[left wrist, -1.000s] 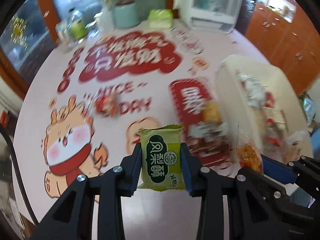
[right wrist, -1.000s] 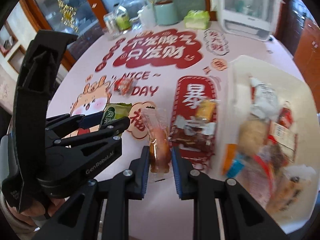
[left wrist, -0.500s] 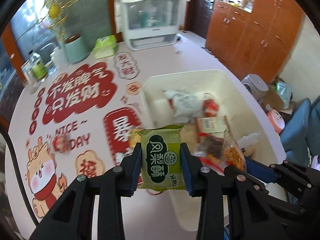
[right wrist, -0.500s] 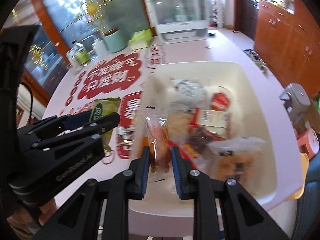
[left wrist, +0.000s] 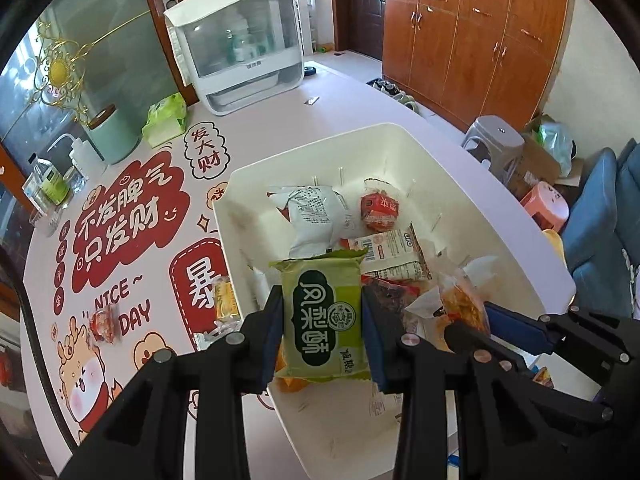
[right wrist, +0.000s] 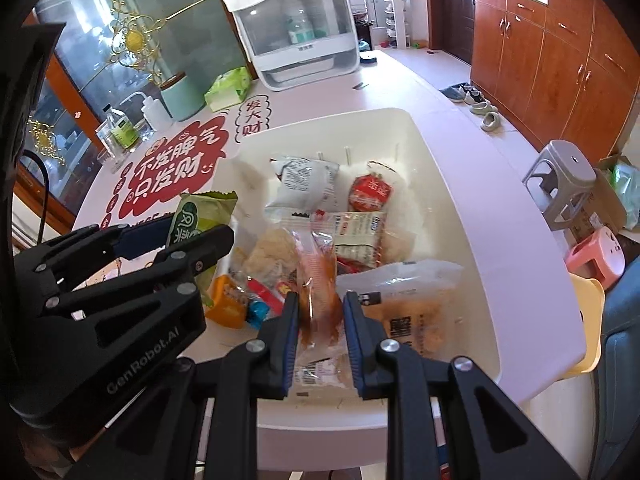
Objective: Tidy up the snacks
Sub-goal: 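Carry both packs over the white tray and open both grippers, then withdraw both open grippers from the tray toward the red snack and dark bag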
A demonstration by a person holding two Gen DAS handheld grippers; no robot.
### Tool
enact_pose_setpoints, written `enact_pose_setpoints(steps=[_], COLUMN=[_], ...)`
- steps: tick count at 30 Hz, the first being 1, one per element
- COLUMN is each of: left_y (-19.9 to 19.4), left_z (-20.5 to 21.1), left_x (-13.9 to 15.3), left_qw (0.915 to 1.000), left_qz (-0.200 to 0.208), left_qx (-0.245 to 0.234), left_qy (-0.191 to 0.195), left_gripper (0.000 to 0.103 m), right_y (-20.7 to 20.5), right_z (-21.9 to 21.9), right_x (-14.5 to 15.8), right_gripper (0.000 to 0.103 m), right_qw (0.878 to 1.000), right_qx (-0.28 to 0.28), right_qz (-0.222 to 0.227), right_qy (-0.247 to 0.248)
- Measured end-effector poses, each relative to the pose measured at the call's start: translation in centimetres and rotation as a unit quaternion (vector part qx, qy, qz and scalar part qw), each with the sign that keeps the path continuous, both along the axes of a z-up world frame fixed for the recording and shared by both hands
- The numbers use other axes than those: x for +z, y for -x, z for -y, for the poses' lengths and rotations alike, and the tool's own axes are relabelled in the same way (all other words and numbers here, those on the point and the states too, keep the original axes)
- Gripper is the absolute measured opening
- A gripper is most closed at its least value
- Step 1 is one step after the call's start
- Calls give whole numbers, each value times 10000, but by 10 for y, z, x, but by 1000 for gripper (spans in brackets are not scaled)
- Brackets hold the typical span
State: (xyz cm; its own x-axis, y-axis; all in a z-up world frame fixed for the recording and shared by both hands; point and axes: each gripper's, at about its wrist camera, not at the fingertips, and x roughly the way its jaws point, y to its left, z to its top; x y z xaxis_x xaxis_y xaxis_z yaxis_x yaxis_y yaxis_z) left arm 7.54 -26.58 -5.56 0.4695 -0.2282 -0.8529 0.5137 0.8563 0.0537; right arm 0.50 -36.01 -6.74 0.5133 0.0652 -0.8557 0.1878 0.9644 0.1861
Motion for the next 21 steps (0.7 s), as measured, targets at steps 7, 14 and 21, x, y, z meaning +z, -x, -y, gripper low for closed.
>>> enact_pose_setpoints(steps=[7,14,21], left_y=[-1,0,0], left_z=[3,-6,-23], left_x=[-9,-12,-15], left_qw=[9992,9977,9976], left_qz=[42,168,86], left_qx=[91,205,303], left_qy=[-377,-617,-623], left_gripper=[74,89,89], right_y=[-5,-5,-2], right_z=[-3,-5,-10], right_x=[-9,-16,-19], right_gripper=[27,40,40], right_qw=[9995,9990,9988], right_qx=[18,21,32], right_qz=[-244,-396,-454], right_qy=[220,200,159])
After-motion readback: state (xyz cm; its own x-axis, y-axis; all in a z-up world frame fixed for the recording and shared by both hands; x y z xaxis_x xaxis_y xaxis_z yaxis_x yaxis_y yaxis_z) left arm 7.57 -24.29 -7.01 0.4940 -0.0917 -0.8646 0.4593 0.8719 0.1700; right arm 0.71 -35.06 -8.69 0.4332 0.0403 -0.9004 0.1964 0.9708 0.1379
